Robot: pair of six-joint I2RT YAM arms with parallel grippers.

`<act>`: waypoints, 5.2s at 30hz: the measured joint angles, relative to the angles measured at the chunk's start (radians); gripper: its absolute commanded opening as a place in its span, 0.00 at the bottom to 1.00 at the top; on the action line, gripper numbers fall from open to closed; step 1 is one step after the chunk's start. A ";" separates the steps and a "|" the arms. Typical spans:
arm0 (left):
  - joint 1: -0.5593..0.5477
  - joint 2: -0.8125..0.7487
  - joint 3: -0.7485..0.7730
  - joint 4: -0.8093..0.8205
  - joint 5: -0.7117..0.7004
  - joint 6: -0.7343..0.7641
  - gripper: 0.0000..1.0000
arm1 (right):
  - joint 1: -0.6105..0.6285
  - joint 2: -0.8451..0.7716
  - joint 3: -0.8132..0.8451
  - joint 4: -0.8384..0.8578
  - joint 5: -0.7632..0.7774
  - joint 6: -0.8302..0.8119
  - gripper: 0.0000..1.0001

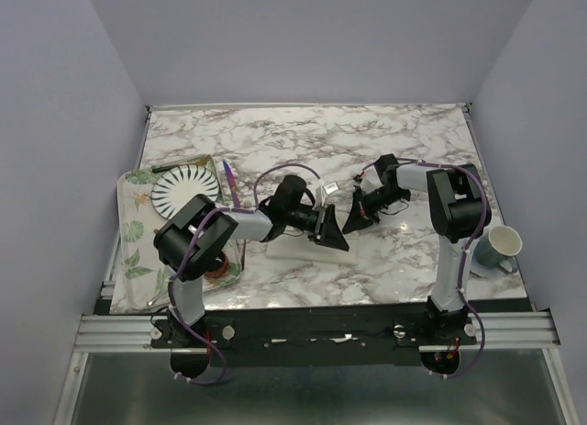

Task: Fold the napkin into a case and place the utensils inside
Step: Smooth out the 2/3-rectangle-folded napkin at the center of the board, then pick up the 2/3-rectangle-folded napkin from the center of the board.

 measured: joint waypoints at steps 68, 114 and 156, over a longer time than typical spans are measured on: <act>-0.381 -0.511 -0.364 -0.496 -1.000 1.423 0.57 | 0.009 -0.017 -0.008 -0.024 0.040 -0.018 0.01; -0.324 -0.308 -0.079 -0.762 -0.789 1.398 0.40 | 0.042 -0.034 -0.021 -0.109 0.066 -0.154 0.01; -0.080 -0.063 0.244 -1.098 -0.353 1.310 0.47 | 0.053 -0.032 -0.001 -0.158 0.090 -0.229 0.01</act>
